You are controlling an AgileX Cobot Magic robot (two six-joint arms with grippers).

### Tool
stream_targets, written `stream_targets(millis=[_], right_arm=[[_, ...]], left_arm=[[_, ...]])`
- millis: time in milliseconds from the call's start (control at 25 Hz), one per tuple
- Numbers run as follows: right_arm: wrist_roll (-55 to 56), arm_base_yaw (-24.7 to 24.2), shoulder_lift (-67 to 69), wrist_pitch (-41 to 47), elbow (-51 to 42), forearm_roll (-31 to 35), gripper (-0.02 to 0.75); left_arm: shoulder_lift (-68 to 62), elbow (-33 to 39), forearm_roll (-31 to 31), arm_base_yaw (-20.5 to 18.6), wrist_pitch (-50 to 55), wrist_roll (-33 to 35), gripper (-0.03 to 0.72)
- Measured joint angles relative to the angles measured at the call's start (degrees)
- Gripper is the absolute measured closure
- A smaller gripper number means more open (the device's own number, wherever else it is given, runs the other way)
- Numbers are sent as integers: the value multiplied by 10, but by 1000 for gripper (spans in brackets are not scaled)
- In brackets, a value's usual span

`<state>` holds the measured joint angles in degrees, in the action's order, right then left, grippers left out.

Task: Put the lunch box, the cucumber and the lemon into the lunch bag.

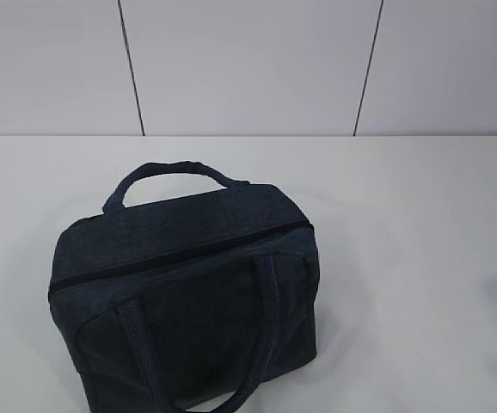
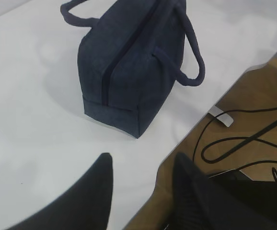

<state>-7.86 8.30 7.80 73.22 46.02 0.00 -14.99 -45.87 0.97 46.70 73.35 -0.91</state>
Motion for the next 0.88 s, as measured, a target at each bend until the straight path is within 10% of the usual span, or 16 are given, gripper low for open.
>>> stream_targets(millis=[880], right_arm=[[-10,0,-88,0,-136,39,329]], left_arm=[[143,70,1,0,-26,2,430]])
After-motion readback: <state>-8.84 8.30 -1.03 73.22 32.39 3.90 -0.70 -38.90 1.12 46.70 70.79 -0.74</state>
